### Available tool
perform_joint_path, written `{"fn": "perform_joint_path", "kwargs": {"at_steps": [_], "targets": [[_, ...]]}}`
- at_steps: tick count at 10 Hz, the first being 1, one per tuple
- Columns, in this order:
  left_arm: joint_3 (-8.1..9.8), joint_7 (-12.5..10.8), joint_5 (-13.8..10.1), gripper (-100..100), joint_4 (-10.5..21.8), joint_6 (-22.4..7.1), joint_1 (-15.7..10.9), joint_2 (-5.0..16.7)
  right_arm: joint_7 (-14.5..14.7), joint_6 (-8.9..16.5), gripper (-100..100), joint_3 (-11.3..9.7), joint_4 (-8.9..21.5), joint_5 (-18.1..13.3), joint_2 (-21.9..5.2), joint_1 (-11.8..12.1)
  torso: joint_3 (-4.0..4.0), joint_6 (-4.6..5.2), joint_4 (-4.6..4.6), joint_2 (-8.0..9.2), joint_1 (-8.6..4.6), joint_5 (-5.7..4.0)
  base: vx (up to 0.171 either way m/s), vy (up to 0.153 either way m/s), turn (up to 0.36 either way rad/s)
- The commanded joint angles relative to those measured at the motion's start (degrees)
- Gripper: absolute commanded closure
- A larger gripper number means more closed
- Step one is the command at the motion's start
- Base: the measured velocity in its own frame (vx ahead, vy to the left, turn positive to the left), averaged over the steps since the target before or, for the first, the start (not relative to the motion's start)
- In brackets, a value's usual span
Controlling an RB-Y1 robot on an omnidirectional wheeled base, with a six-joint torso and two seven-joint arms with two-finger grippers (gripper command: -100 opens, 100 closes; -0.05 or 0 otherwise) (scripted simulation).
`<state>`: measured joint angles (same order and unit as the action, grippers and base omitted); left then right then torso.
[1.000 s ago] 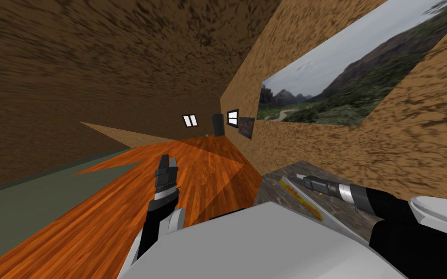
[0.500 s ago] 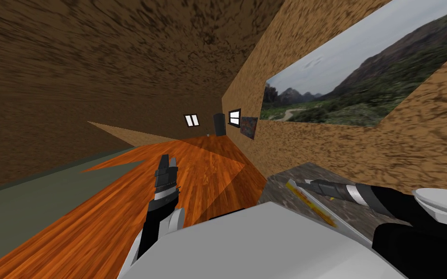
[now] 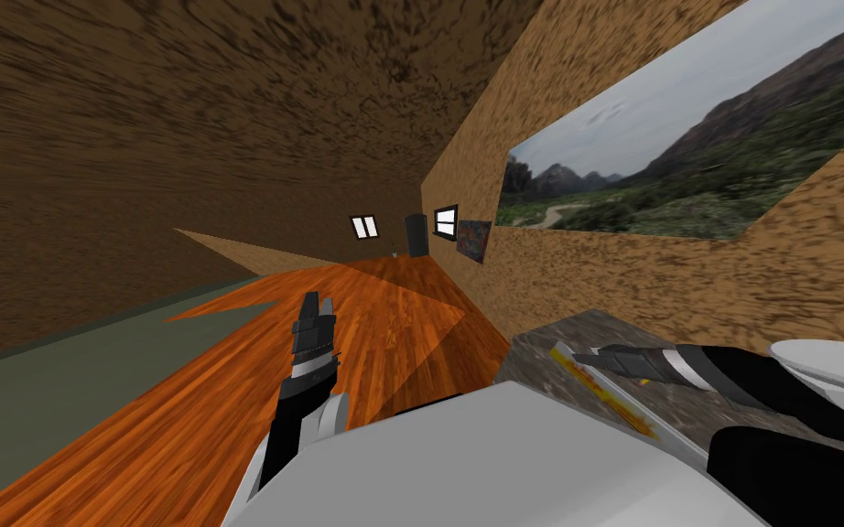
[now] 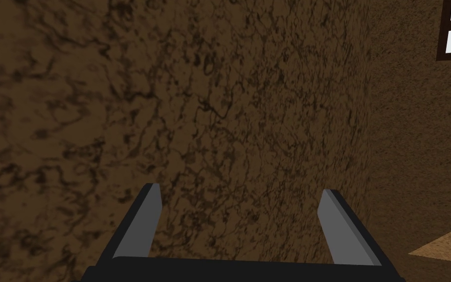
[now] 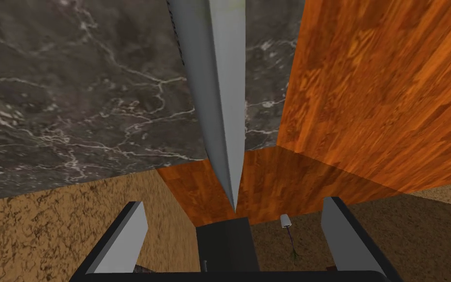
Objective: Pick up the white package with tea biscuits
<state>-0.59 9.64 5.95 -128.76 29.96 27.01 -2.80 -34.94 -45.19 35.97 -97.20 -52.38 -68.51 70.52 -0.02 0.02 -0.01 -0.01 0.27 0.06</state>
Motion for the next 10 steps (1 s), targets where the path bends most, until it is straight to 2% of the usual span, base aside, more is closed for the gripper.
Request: {"fn": "perform_joint_path", "kwargs": {"at_steps": [1,2,3,4,5,6,8,9,10], "targets": [[0.0,0.0,0.0,0,0.0,0.0,0.0,0.0,-2.23,-1.0,-100,0.05,1.96,-1.55,-2.86,1.51,0.0,0.0,0.0,0.0,0.0,0.0,0.006,0.047,0.042],[0.0,0.0,0.0,0,0.0,0.0,0.0,0.0,-2.23,-1.0,-100,0.05,1.96,-1.55,-3.74,1.51,0.02,0.0,0.01,0.03,0.01,0.01,0.002,0.039,0.016],[0.0,0.0,0.0,0,0.0,0.0,0.0,0.0,-3.92,-1.94,-100,-0.02,3.67,-2.77,-5.98,2.72,0.03,0.01,0.01,0.06,-0.01,0.0,0.002,0.052,0.038],[0.0,0.0,0.0,0,0.0,0.0,0.0,0.0,-3.92,-1.94,-100,-0.02,3.67,-2.77,-6.64,2.72,0.04,0.0,0.02,0.06,0.03,0.01,0.003,0.041,0.011],[0.0,0.0,0.0,0,0.0,0.0,0.0,0.0,-5.52,-2.83,-100,-0.16,5.29,-3.89,-8.77,3.84,0.04,0.01,0.02,0.07,0.0,0.0,-0.005,0.045,0.026],[0.0,0.0,0.0,0,0.0,0.0,0.0,0.0,-5.52,-2.83,-100,-0.16,5.29,-3.89,-9.45,3.84,0.05,0.01,0.02,0.09,0.01,0.0,-0.004,0.035,0.014],[0.0,0.0,0.0,0,0.0,0.0,0.0,0.0,-8.44,-4.47,-100,-0.61,8.19,-5.83,-13.59,5.83,0.05,0.01,0.02,0.09,-0.03,-0.01,-0.006,0.052,0.031],[0.0,0.0,0.0,0,0.0,0.0,0.0,0.0,-8.44,-4.47,-100,-0.61,8.19,-5.83,-14.73,5.83,0.06,0.01,0.02,0.1,0.08,0.01,-0.01,0.05,0.01],[0.0,0.0,0.0,0,0.0,0.0,0.0,0.0,-9.76,-5.2,-100,-0.87,9.44,-6.67,-16.9,6.71,0.07,0.02,0.03,0.11,0.04,0.01,-0.01,0.034,0.019]]}}
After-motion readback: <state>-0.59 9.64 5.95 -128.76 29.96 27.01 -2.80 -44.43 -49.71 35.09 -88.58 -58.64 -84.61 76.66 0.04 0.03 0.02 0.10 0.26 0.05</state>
